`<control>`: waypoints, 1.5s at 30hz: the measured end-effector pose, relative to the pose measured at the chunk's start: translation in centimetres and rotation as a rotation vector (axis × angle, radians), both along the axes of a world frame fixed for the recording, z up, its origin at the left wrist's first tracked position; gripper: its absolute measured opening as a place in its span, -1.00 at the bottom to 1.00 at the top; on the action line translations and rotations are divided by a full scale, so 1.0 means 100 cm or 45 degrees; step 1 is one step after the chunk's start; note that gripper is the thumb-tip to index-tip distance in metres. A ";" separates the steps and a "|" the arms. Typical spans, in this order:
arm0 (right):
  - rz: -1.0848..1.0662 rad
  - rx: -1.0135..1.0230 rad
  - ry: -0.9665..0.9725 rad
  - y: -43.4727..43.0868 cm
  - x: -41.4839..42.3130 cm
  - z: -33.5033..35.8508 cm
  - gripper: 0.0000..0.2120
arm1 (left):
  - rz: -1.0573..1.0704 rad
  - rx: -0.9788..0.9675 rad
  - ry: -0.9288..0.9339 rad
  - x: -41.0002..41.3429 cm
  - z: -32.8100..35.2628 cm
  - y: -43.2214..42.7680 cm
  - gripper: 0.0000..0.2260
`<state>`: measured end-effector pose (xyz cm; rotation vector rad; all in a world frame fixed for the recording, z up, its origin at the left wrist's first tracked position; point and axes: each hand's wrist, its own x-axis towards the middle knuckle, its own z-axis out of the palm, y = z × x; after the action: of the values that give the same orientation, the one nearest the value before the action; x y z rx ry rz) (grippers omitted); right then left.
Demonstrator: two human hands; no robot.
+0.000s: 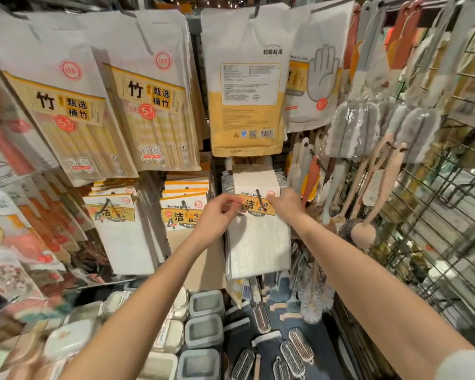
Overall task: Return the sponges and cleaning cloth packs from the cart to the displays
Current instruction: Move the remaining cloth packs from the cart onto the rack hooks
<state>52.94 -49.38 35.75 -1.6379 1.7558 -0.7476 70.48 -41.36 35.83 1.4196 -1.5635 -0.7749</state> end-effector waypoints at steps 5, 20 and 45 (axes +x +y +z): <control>0.073 -0.029 -0.083 0.055 -0.045 0.005 -0.48 | -0.027 0.033 0.001 -0.029 0.000 0.014 -0.84; -0.450 0.150 -0.159 0.405 -0.304 -0.073 -0.63 | -0.831 0.247 0.036 -0.309 -0.049 0.204 -0.80; -1.595 0.737 -0.490 0.780 -0.624 -0.277 -0.61 | -1.728 0.655 -0.849 -0.763 -0.329 0.503 -0.77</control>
<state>-9.44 28.65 8.03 0.1185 2.2704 -0.8369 -5.79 8.96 2.91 0.7565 -3.0606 -1.6503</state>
